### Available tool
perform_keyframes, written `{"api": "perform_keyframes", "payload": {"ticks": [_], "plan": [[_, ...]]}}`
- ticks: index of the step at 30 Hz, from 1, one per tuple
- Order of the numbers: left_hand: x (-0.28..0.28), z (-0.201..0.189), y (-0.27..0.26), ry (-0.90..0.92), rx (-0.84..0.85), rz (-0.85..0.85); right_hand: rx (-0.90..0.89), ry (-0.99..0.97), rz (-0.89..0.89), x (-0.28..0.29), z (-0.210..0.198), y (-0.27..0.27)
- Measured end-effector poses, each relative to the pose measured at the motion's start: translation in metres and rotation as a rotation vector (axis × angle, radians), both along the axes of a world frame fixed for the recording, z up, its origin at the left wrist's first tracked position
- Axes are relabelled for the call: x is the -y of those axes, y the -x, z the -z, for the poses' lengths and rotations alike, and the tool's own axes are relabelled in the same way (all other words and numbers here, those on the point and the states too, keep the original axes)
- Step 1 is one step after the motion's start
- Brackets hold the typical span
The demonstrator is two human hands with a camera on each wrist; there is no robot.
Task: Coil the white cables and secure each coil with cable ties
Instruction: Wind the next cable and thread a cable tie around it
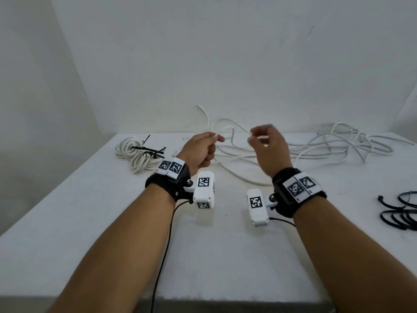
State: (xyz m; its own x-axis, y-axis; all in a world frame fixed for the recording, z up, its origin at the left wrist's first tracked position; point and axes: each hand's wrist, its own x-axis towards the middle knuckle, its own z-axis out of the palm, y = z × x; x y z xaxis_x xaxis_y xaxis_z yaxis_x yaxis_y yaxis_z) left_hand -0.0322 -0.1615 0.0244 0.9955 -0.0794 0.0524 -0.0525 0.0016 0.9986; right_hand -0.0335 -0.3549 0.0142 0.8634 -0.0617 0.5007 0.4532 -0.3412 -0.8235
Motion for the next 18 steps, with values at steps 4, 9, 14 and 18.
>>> {"api": "perform_keyframes", "payload": {"ticks": [4, 9, 14, 18], "plan": [[0.032, 0.001, 0.024, 0.021, -0.060, 0.204, 0.156, 0.317, -0.113, 0.017, -0.009, -0.003], [0.039, 0.000, 0.038, 0.323, -0.136, 0.311, 0.018, 0.250, -0.218, 0.020, -0.012, 0.002], [0.026, -0.001, 0.044, 0.646, -0.128, 0.441, 0.040, 0.171, -0.213, 0.021, -0.003, -0.003], [0.030, 0.006, 0.042, 0.795, 0.018, 0.412, 0.025, 0.283, -0.255, 0.009, 0.005, -0.001]]}}
